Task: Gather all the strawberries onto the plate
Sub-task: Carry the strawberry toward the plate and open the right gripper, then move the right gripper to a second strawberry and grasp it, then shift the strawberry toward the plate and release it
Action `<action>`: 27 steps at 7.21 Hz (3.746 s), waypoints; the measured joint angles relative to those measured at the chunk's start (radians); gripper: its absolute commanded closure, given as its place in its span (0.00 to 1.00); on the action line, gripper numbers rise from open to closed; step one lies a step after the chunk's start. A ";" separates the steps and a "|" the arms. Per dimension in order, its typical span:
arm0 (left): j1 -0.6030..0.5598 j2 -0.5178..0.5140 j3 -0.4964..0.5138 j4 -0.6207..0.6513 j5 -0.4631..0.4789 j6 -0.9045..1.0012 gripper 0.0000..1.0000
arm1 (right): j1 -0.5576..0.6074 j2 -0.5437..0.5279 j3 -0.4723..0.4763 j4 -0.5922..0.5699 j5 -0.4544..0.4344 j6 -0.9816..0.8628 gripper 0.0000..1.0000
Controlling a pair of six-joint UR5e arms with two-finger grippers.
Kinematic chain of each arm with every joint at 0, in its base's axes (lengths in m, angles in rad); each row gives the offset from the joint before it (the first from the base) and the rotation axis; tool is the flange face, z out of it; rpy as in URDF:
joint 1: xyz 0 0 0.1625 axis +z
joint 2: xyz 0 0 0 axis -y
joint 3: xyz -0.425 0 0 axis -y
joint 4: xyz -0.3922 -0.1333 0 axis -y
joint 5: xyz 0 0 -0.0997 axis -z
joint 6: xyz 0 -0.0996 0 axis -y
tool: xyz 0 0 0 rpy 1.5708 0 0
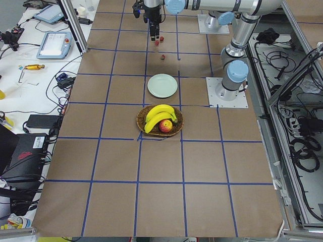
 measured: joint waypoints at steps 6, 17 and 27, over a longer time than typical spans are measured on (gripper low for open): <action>-0.002 0.000 -0.006 0.001 0.000 -0.002 0.00 | -0.013 0.012 0.077 -0.009 0.084 -0.121 0.32; -0.002 0.000 -0.006 0.002 -0.001 -0.002 0.00 | 0.037 0.029 -0.055 -0.007 0.097 0.086 1.00; -0.002 0.004 -0.006 0.002 0.000 -0.001 0.00 | 0.248 0.169 -0.241 -0.044 0.092 0.463 0.00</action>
